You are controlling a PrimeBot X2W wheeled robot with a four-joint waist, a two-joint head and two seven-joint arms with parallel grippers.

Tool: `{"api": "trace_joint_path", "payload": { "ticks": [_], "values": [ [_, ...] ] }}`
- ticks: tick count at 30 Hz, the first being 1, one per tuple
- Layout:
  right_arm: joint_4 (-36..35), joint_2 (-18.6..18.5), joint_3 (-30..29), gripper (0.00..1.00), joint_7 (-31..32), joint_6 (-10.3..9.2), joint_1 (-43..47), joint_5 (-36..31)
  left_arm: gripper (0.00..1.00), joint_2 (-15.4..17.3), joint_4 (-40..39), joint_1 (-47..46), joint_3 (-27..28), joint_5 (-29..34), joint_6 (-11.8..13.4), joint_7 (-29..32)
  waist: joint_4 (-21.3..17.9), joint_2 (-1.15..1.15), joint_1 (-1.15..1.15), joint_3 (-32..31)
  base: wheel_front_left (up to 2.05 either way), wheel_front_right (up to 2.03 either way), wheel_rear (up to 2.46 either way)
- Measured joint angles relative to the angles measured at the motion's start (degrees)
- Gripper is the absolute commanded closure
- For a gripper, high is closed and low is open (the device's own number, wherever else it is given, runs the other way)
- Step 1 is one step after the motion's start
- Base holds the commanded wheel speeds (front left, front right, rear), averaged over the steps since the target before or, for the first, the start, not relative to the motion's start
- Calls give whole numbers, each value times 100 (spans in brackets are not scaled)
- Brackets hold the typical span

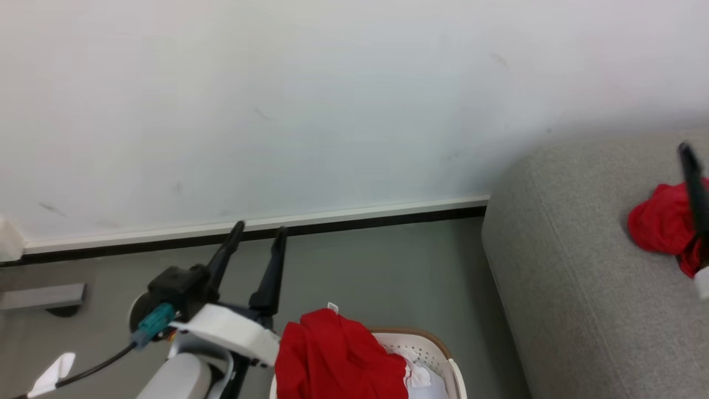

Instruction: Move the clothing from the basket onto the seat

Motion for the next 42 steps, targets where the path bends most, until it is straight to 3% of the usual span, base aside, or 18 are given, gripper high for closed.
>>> {"api": "trace_joint_path", "payload": {
  "ticks": [10, 19, 27, 42],
  "values": [
    [-422, 1313, -584, 0, -258, 0, 1573, -566, 0, -111, -130, 730, 794, 260, 71, 0, 307, 0, 1, -202, 0, 0, 0],
    [-327, 2067, -502, 0, -570, 0, 2158, -1040, 0, -405, -154, 1284, 1447, 760, 103, 0, 390, 0, 1, -249, 0, 0, 0],
    [-64, 2189, -450, 0, -619, 0, 2212, -1363, 0, -777, -92, 1541, 1878, 1077, -115, 0, 379, 0, 2, -247, 0, 0, 0],
    [-71, 2298, -523, 0, -625, 0, 2195, -1421, 0, -1083, 52, 1550, 2319, 1467, -516, 0, 351, 0, 2, -232, 0, 0, 0]
  ]
}}
